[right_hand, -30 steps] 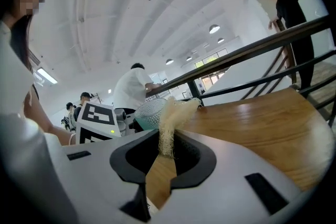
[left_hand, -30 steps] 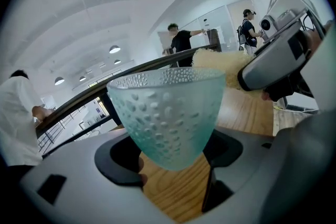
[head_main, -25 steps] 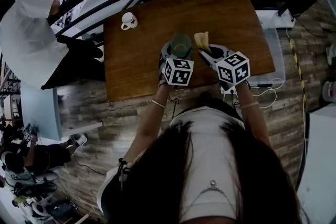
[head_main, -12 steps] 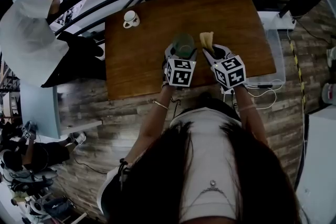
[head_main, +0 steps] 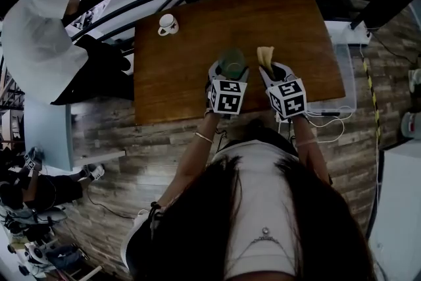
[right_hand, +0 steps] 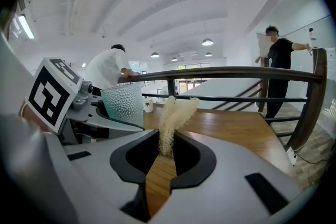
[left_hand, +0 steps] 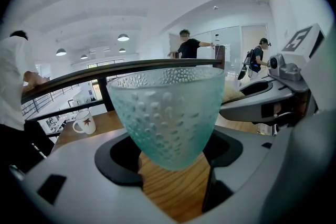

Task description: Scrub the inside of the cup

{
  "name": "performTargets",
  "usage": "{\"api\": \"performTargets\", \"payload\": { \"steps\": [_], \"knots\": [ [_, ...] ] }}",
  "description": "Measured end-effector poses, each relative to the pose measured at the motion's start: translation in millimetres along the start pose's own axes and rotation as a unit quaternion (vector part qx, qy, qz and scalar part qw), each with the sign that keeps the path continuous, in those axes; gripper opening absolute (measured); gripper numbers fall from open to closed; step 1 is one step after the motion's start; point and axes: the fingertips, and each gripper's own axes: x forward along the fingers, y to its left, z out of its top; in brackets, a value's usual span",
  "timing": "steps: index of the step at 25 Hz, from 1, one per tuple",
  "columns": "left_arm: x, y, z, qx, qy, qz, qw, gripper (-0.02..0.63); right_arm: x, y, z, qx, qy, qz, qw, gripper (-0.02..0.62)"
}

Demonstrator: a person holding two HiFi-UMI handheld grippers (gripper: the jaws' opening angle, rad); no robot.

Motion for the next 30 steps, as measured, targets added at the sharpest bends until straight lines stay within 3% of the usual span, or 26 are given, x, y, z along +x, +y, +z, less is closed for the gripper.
{"api": "performTargets", "payload": {
  "steps": [13,30],
  "knots": [
    [-25.1,8.1,-10.5,-0.014,-0.003,0.030,0.9994,0.350,-14.7,11.2,-9.7,-0.003,0.005,-0.006,1.000,0.081],
    [-41.5,-3.3,-22.0,-0.025,0.001,0.033,0.9991,0.350,-32.5,14.0,-18.0,-0.007,0.009,-0.012,1.000,0.081]
  ]
}}
